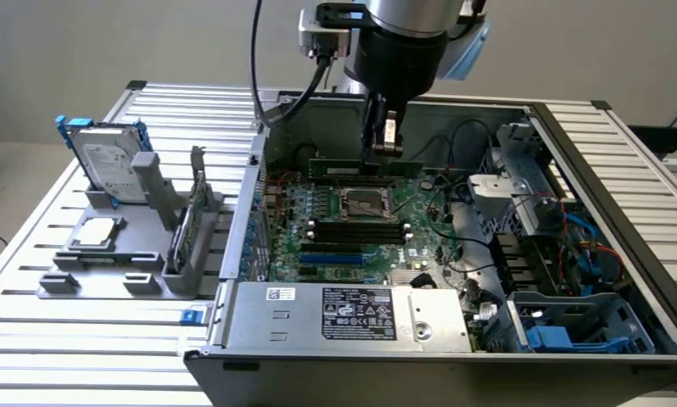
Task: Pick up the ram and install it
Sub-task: 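Pick up the ram and move it above insertion slot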
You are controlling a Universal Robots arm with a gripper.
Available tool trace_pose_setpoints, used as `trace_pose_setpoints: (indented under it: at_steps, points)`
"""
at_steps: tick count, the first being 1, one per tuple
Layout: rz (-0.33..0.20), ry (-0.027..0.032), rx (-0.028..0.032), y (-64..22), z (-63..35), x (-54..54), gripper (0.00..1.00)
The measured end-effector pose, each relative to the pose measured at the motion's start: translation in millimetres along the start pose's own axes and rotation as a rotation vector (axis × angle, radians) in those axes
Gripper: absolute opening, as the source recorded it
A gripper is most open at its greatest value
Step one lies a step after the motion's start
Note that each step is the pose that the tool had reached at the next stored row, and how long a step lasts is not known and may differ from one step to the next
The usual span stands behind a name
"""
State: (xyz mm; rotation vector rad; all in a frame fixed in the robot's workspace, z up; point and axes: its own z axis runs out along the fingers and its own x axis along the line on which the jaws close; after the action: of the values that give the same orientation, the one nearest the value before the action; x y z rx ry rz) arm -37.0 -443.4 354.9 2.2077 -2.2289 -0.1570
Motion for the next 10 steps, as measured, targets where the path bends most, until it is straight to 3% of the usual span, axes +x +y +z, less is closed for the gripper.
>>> trace_pose_setpoints:
  at_steps: [3, 10]
  points:
    - [0.006, -0.0003, 0.0048, -0.3, 3.9, -0.1, 0.15]
    - [0.056, -0.0038, 0.0086, -1.3, 14.9, -0.5, 0.15]
